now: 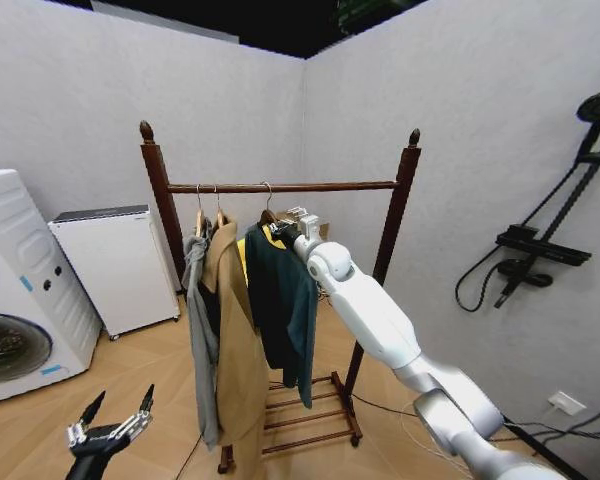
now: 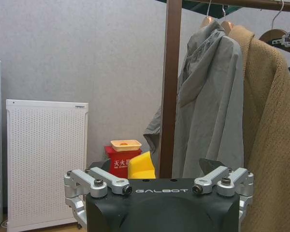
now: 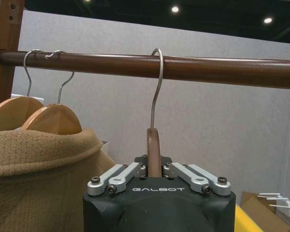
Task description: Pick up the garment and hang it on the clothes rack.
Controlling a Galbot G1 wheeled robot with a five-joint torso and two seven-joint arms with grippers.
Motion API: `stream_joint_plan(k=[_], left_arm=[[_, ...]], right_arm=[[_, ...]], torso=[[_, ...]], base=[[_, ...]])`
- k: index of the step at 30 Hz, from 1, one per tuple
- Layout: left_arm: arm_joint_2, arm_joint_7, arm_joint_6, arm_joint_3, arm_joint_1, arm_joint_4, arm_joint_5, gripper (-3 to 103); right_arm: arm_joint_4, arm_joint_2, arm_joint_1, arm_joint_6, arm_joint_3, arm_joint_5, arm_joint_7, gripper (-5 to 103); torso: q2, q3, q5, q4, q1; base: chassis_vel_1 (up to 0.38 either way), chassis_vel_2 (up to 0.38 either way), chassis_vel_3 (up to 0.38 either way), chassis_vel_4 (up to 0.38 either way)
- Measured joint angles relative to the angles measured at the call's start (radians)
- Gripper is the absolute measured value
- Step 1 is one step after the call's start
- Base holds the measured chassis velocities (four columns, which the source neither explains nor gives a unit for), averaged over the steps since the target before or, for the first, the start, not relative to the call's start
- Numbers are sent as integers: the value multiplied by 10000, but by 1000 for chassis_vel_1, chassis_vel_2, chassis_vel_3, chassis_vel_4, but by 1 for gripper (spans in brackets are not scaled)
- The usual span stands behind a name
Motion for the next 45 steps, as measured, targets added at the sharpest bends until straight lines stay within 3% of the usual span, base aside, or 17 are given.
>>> stream_joint_plan(k=[2,5,7,11,12,13,14,16,18,19,20,21,23,24,28,34,45], left_arm=[[0,0,0,0,0,0,0,100],[0,0,0,0,0,0,0,100],[0,0,0,0,0,0,0,100],[0,4,0,0,0,0,0,100],[0,0,0,0,0,0,0,100],[0,0,0,0,0,0,0,100],[0,-3,0,-1,1,1,0,100],[0,-2,0,-1,-1,0,0,100],[0,5,0,0,0,0,0,100],[0,2,0,0,0,1,0,100],[0,2,0,0,0,1,0,100],[0,5,0,0,0,0,0,100],[0,1,0,0,0,0,0,100],[0,2,0,0,0,0,0,100],[0,1,0,0,0,0,0,100],[0,0,0,0,0,0,0,100],[0,0,0,0,0,0,0,100]], right_arm=[[131,-12,-79,-39,65,-6,-24,16],[237,-58,-156,46,124,119,22,21],[572,-297,-314,73,347,1057,28,32],[1134,-691,-604,84,693,2089,208,42],[1838,-1319,-1000,-23,1064,2805,378,48],[1838,-1319,-1000,-23,1064,2805,378,48],[2600,-2161,-1681,-236,1630,3140,444,59],[3005,-2575,-2162,-314,1976,3174,458,65],[3837,-3335,-3757,-360,2940,2827,284,76],[4103,-3513,-4352,-359,3336,2538,194,76],[4103,-3513,-4352,-359,3336,2538,194,76],[4479,-3726,-5177,-341,3852,2074,125,86],[4636,-3785,-5607,-288,4078,1784,125,86],[4834,-3778,-6305,-107,4370,1234,177,96],[5065,-3390,-7875,261,4837,24,431,100],[4507,-2749,-8661,985,5072,-1249,380,100],[4093,-2406,-8699,1395,4967,-1793,326,100]], torso=[[0,0,1,-2,0],[0,-1,0,0,0],[0,-1,1,2,0],[0,-1,3,2,0],[0,-1,0,6,0],[0,-1,0,6,0],[1,-2,3,-7,0],[1,-2,5,-9,0],[1,-2,9,-9,-2],[1,-1,12,-8,-1],[1,-1,12,-8,-1],[2,-2,5,-5,-2],[2,-3,2,-4,-3],[2,-3,2,0,-2],[2,-2,4,-1,-2],[2,-1,1,0,-2],[0,0,-1,1,0]], base=[[0,0,0,0],[0,0,0,0],[0,0,0,0],[0,0,0,0],[0,0,0,0],[0,0,0,0],[0,0,0,0],[0,0,0,0],[0,0,0,0],[0,0,0,0],[0,0,0,0],[0,0,0,0],[0,0,0,0],[0,0,0,0],[0,0,0,0],[0,0,0,0],[0,0,0,0]])
